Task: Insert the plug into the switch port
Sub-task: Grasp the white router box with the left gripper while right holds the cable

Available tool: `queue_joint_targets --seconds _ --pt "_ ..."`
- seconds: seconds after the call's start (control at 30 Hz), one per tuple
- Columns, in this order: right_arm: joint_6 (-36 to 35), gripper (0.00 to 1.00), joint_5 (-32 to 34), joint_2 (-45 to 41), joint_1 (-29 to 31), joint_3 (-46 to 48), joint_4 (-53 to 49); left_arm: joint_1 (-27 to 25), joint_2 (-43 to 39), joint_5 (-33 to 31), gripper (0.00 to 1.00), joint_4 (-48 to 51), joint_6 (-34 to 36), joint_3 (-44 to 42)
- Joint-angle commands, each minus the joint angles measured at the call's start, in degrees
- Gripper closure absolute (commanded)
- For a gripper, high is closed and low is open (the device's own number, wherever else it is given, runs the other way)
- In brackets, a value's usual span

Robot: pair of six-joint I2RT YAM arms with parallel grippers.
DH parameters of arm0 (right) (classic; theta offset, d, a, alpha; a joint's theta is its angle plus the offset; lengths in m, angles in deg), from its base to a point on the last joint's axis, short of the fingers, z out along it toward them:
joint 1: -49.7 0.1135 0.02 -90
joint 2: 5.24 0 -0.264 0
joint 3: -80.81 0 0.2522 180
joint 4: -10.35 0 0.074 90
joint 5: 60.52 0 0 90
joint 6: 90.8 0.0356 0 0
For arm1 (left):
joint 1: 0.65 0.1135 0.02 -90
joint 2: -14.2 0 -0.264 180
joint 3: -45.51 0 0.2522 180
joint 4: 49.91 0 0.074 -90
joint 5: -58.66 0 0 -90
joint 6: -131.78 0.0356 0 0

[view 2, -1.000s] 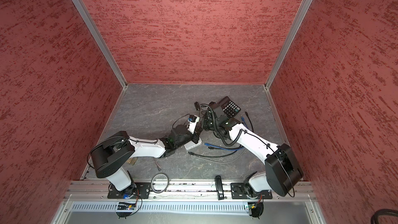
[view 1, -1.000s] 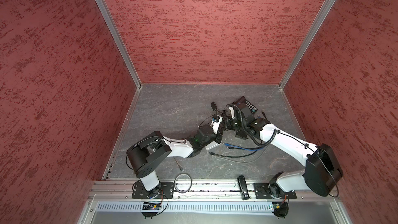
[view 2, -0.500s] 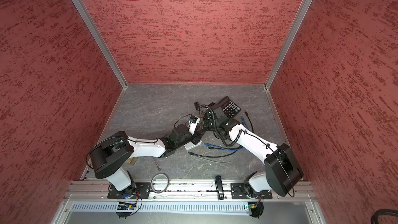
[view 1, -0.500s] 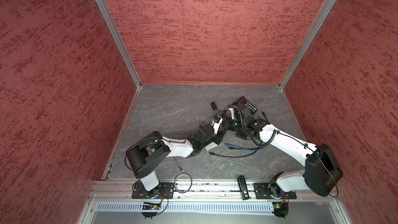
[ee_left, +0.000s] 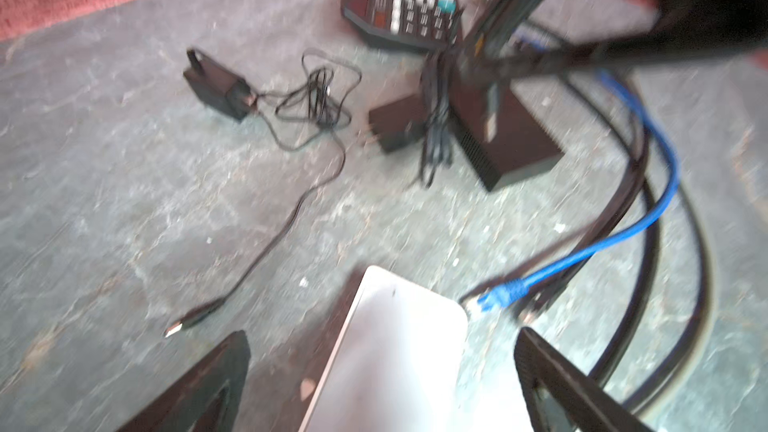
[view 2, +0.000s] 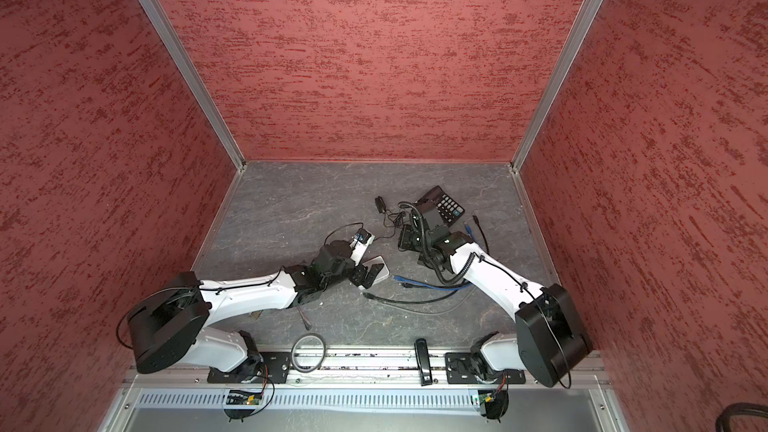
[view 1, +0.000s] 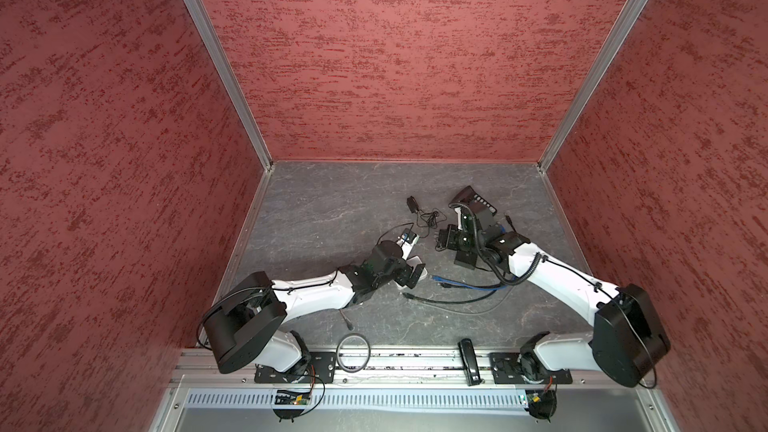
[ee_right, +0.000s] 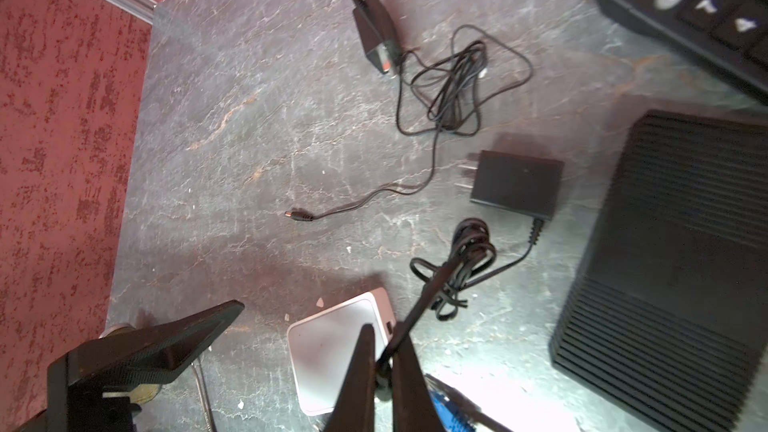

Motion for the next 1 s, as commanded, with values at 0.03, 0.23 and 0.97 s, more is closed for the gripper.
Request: queue_joint_targets --seconds 0.03,0.23,0.97 --pt "-0.5 1.0 1.4 -2.8 -1.5 1.4 0.7 0.2 1.0 1.9 0.0 12.2 4.0 4.7" --pt "-0.7 1.0 1.0 -4.7 -3.8 4.2 0.8 0.2 6.5 2.5 0.01 21.2 5.7 9.9" --pt "0.1 0.98 -1.8 -5.2 -5.4 9.0 4.4 2.5 20.0 8.0 0.11 39.3 10.0 25.1"
